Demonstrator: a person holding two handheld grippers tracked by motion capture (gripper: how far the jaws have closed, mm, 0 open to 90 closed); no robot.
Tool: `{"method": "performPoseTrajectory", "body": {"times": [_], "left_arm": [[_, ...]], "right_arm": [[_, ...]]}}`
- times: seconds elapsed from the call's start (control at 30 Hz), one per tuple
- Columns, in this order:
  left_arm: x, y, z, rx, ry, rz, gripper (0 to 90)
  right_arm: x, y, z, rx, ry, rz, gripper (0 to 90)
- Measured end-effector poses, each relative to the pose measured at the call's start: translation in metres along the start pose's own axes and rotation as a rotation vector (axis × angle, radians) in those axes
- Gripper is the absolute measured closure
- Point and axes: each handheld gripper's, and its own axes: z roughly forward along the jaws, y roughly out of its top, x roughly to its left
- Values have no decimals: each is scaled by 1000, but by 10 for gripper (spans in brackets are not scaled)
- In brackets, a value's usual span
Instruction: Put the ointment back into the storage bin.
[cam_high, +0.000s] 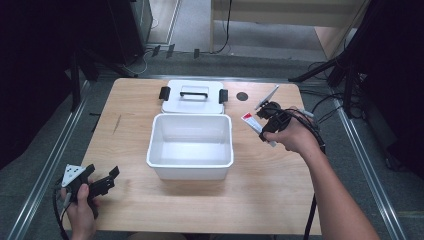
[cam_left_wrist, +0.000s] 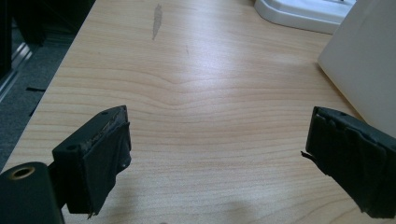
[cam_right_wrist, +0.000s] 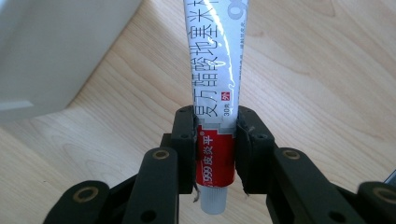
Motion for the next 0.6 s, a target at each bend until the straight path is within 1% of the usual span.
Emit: {"method": "performPoseTrajectory", "body": {"times": [0.07,0.1,0.13,0.23,0.3,0.33,0.5,0.57,0.6], "left_arm": [[0,0,0,0,0,-1,73],[0,0,0,0,0,-1,72],[0,0,0,1,-1,0,72],[0,0,0,0,-1,-1,73],[0,0,0,1,-1,-1,73],[0,0,0,1,-1,-1,73],[0,0,0,-2,0,-2,73],[0,0,0,-2,0,-1,73],[0,0,0,-2,0,-1,73]], "right_arm": [[1,3,-4,-8,1,-9,724],[3,7,-10,-14,0,-20,725],[3,7,-10,-14,0,-20,725],[8,13,-20,-33,1,-27,724],[11,16,-25,-42,-1,-40,724],[11,16,-25,-42,-1,-40,724],[18,25,-37,-67,-1,-83,725],[25,30,-42,-80,5,-102,725],[25,30,-42,-80,5,-102,725]]}}
